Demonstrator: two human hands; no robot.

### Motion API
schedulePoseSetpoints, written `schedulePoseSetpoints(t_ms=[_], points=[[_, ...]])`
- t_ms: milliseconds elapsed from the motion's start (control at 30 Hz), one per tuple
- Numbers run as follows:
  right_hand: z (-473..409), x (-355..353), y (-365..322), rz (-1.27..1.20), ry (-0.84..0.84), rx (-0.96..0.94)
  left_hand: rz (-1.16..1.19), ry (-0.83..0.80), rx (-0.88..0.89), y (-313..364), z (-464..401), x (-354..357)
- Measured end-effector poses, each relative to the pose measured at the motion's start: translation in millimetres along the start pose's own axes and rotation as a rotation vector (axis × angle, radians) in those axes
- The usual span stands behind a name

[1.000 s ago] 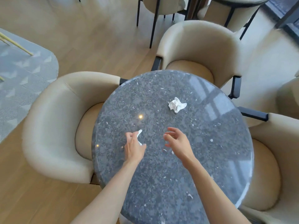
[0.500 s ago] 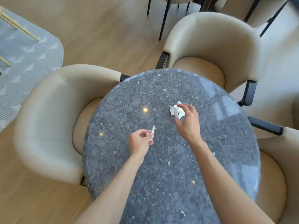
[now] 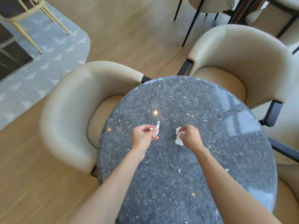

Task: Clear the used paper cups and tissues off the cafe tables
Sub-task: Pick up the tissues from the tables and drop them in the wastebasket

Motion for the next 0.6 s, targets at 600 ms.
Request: schedulePoseSetpoints(t_ms=[600], points=[[162.4, 61.8, -236.2, -0.389, -0.042, -0.502, 0.302, 0.241, 0.265, 39.1, 154.5, -192.5]])
Point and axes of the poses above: each hand's wrist, its own z-axis away from the middle knuckle, its own x-axis out of the palm, y = z × x, the point moved 9 cm from there along -z, towards the middle knuckle, and after that the axes turned 14 degrees about -y, right-handed, at the moved point
